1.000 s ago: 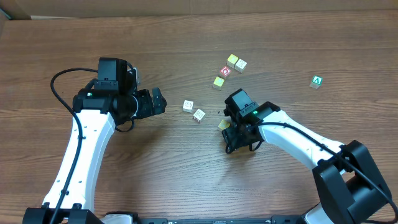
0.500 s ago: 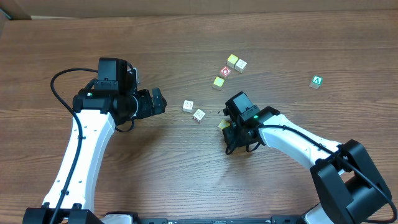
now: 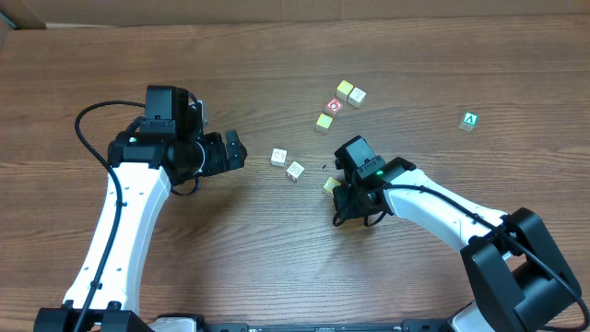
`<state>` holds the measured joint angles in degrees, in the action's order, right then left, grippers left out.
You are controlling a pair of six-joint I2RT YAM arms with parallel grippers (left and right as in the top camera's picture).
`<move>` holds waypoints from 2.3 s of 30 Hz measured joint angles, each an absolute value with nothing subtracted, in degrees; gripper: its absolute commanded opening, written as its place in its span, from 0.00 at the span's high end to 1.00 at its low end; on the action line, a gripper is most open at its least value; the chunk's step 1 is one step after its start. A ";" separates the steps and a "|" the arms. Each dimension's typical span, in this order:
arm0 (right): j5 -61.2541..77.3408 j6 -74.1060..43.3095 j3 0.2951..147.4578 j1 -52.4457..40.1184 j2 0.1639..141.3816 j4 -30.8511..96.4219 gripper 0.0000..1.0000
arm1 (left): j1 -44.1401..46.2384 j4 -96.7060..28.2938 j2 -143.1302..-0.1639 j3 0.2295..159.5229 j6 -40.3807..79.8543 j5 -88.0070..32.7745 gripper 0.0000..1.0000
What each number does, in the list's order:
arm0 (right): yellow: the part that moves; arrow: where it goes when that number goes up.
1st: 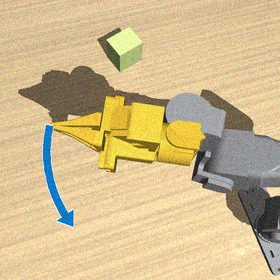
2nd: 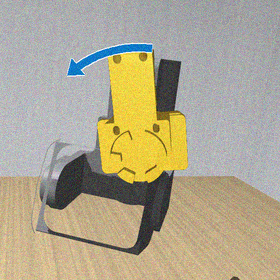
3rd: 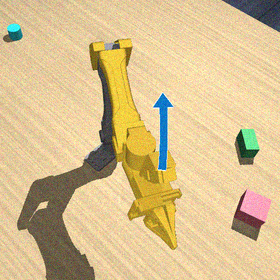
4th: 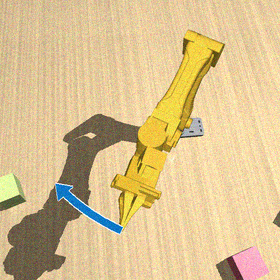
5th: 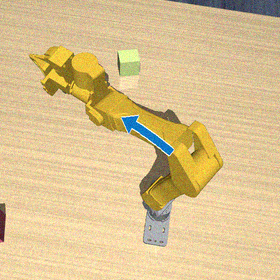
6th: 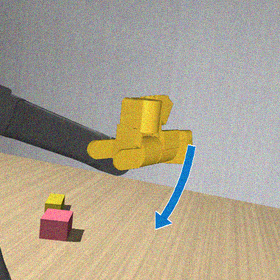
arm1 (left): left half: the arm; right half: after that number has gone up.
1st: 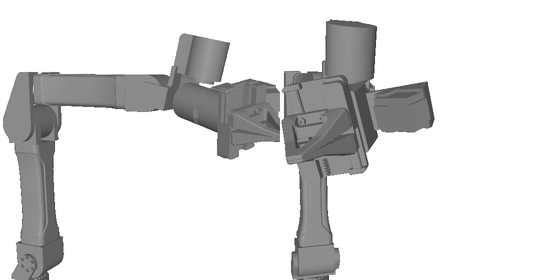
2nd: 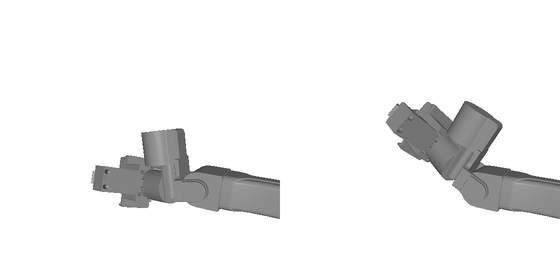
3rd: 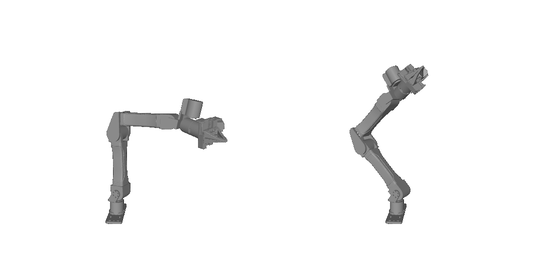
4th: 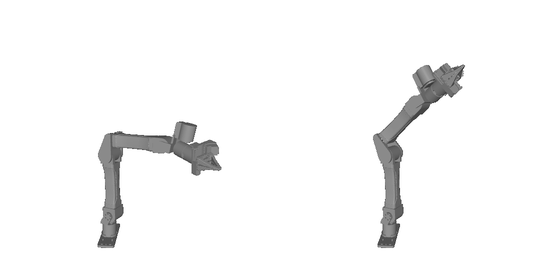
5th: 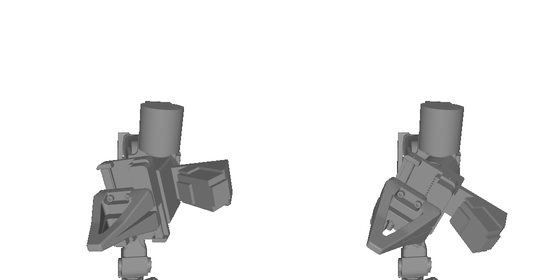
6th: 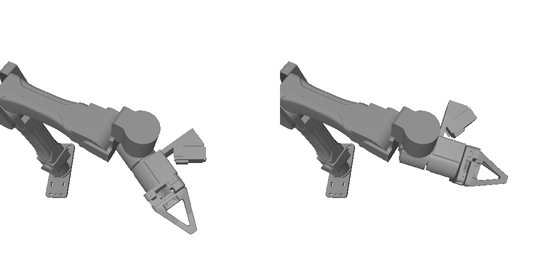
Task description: Flip 5 blocks
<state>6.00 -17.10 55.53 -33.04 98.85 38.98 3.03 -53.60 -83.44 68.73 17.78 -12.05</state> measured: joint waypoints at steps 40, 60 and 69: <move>6.24 -42.61 38.06 -41.69 79.35 48.21 0.52 | 3.03 -54.24 -83.44 68.73 17.78 -12.27 0.00; 3.57 -35.42 54.92 -40.34 78.65 47.94 0.14 | 3.66 -55.64 -83.44 68.73 16.88 -12.45 0.00; 6.85 -39.48 55.66 -32.14 89.84 44.71 0.13 | 4.95 -55.72 -83.44 68.73 14.26 -13.39 0.14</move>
<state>6.85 -39.48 55.66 -32.14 89.84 44.71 4.95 -55.72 -83.44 68.73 14.26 -13.39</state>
